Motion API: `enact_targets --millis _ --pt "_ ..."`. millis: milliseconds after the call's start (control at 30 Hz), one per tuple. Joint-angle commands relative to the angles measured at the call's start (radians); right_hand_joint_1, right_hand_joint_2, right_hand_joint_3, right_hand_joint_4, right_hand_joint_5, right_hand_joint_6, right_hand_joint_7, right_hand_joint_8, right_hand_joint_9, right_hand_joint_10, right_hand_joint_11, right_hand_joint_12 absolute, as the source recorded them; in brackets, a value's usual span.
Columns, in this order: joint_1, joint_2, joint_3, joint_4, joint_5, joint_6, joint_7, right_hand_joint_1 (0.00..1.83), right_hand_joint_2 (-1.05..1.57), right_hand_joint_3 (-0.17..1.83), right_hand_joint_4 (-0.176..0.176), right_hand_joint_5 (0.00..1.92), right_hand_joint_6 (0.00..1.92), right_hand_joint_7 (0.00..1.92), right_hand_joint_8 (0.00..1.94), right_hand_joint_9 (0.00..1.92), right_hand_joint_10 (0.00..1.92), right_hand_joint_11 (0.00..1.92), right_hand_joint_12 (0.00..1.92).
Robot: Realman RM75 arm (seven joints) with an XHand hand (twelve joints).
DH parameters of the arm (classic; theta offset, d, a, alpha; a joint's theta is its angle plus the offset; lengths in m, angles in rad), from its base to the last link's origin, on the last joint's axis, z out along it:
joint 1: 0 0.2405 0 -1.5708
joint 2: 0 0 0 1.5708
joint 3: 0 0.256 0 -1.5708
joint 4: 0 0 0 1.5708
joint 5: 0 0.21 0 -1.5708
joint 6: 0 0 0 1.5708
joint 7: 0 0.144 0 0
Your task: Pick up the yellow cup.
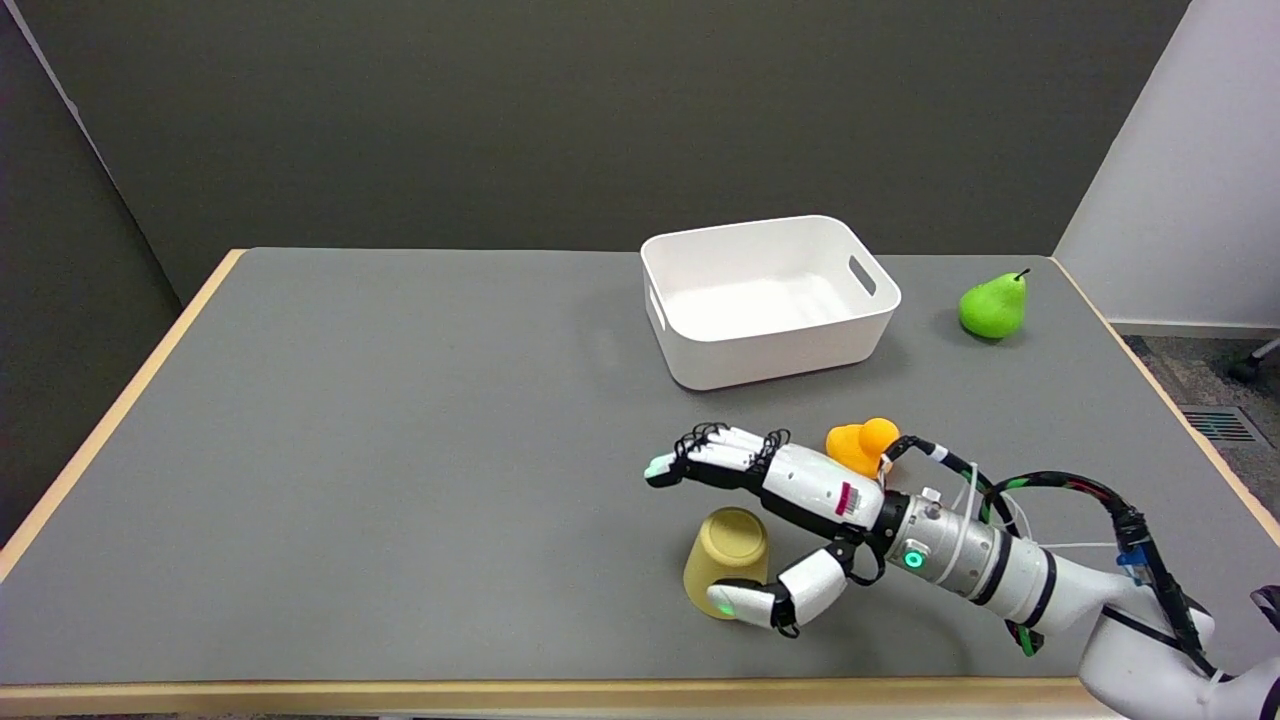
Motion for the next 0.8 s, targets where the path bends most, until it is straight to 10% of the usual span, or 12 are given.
enact_targets --millis 33,567,800 --pt "0.009 -0.002 -0.010 -0.070 -0.058 -0.040 0.006 0.63 0.58 0.89 -0.077 0.24 0.48 0.24 0.39 0.08 0.76 0.04 1.29" --pt "0.003 0.015 0.052 -0.037 -0.105 -0.030 0.006 0.90 0.62 0.93 -0.079 0.34 0.64 0.51 0.62 0.42 1.11 0.35 1.60" --pt "0.003 0.014 0.057 -0.037 -0.109 -0.030 0.004 1.02 0.69 0.92 -0.043 0.51 1.09 0.72 0.97 0.67 1.31 0.56 1.73"
